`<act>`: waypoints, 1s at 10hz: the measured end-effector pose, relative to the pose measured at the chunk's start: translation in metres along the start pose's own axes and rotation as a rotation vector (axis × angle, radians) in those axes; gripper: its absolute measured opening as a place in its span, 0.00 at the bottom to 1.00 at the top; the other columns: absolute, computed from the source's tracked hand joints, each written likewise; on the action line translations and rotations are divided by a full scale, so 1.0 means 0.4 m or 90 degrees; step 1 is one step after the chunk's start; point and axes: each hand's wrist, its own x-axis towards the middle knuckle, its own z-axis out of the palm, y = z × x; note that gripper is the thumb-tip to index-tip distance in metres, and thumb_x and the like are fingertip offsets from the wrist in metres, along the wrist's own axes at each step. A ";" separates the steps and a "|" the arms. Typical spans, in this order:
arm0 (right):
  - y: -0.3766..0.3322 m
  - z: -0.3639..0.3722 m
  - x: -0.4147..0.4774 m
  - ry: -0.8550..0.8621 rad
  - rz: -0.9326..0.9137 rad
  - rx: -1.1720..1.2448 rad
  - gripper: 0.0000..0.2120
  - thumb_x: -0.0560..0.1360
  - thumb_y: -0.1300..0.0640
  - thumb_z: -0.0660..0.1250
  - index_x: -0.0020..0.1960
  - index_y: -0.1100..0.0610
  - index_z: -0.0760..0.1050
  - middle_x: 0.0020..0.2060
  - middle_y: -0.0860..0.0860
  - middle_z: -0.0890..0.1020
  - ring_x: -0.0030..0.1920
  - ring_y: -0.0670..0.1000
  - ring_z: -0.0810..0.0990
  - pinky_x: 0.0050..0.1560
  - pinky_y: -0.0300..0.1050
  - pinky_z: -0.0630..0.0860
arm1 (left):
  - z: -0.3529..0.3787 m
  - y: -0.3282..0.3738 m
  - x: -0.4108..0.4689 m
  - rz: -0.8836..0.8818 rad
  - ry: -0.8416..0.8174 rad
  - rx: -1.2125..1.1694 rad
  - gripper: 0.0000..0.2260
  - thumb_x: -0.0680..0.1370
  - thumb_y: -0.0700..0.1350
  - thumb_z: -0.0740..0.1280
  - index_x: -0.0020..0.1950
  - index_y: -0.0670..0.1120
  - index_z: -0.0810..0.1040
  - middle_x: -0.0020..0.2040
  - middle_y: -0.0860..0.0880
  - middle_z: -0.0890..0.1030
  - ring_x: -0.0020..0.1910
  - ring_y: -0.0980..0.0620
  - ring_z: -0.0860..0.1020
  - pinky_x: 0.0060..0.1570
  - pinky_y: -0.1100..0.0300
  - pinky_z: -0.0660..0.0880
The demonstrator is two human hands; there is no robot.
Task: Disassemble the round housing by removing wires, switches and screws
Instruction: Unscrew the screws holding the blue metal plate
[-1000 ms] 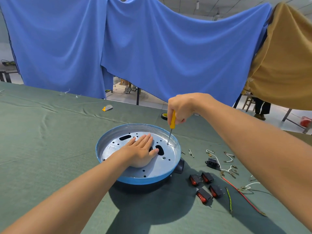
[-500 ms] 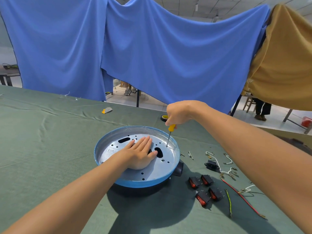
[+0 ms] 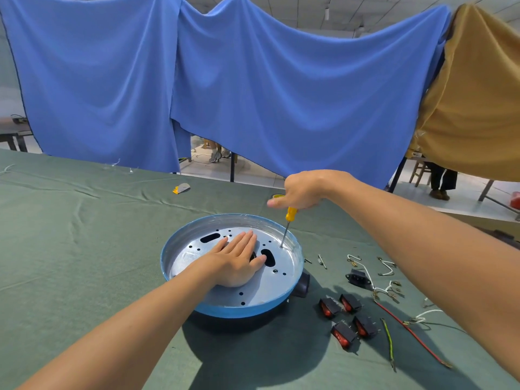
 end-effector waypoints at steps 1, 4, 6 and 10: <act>-0.009 0.007 -0.002 0.023 0.016 -0.042 0.21 0.80 0.49 0.59 0.32 0.56 0.76 0.29 0.48 0.75 0.30 0.50 0.69 0.30 0.42 0.65 | 0.000 -0.002 0.000 0.002 0.001 -0.001 0.30 0.82 0.62 0.39 0.79 0.49 0.33 0.79 0.54 0.33 0.77 0.56 0.34 0.75 0.54 0.35; 0.002 -0.005 -0.021 0.036 -0.096 0.011 0.03 0.71 0.55 0.73 0.44 0.49 0.83 0.38 0.40 0.80 0.43 0.44 0.77 0.40 0.40 0.73 | -0.002 0.001 0.000 0.002 0.002 -0.002 0.30 0.83 0.61 0.39 0.80 0.49 0.37 0.80 0.54 0.36 0.78 0.56 0.36 0.75 0.53 0.36; -0.013 0.005 -0.005 0.022 0.022 -0.002 0.26 0.79 0.40 0.57 0.34 0.58 0.77 0.31 0.52 0.79 0.31 0.52 0.73 0.33 0.42 0.68 | -0.005 -0.005 0.005 0.004 -0.014 -0.009 0.30 0.83 0.62 0.40 0.80 0.50 0.37 0.80 0.54 0.36 0.78 0.55 0.37 0.75 0.53 0.36; -0.012 0.000 -0.014 0.013 -0.066 0.037 0.05 0.71 0.60 0.73 0.45 0.51 0.83 0.42 0.45 0.81 0.46 0.49 0.78 0.41 0.41 0.75 | -0.028 -0.003 0.013 -0.004 -0.061 -0.001 0.30 0.82 0.63 0.41 0.80 0.50 0.36 0.80 0.53 0.36 0.78 0.55 0.37 0.75 0.53 0.36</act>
